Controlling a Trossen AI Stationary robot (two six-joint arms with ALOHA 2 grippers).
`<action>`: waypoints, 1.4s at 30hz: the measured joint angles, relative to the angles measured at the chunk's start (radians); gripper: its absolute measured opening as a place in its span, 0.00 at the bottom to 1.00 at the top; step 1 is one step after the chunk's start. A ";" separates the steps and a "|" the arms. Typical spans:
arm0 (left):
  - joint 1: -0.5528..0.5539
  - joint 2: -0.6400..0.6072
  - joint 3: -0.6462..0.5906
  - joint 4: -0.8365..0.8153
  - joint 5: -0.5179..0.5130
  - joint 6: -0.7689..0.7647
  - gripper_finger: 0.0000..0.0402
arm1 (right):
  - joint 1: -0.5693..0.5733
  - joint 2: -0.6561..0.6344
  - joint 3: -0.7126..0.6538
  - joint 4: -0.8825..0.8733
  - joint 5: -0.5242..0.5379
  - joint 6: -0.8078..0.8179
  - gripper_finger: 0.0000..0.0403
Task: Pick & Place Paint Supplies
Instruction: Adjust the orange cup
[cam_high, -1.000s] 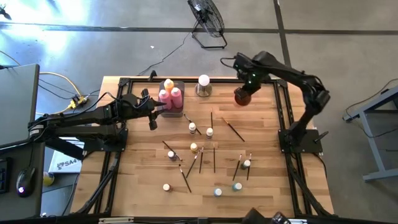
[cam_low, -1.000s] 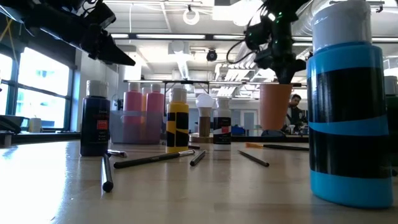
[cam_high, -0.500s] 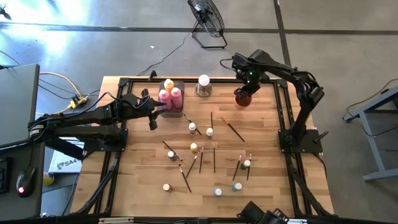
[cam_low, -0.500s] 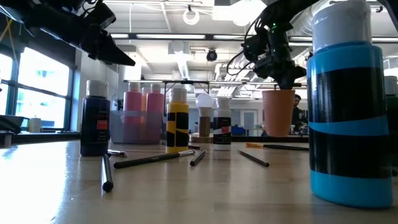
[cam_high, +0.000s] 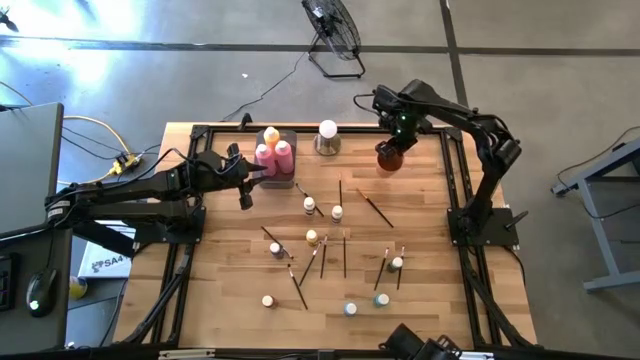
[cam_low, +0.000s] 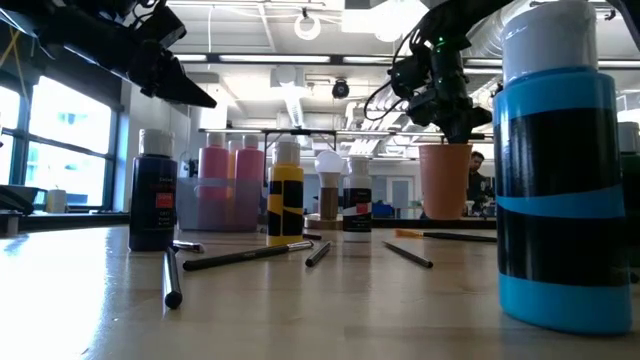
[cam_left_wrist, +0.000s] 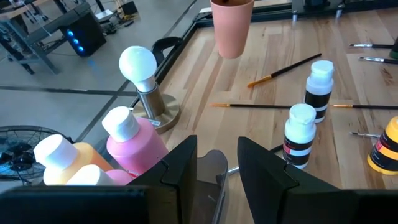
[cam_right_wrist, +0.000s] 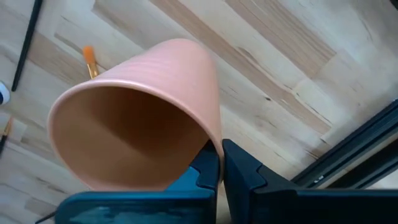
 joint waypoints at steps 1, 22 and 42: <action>0.000 0.000 0.000 0.000 0.000 -0.001 0.28 | 0.000 0.000 0.000 0.002 0.000 0.003 0.01; 0.000 0.000 0.000 0.000 -0.001 -0.014 0.28 | 0.010 0.011 -0.027 0.012 -0.036 0.075 0.01; 0.000 0.000 0.000 0.000 -0.003 -0.027 0.28 | 0.025 0.031 -0.028 0.012 -0.058 0.105 0.01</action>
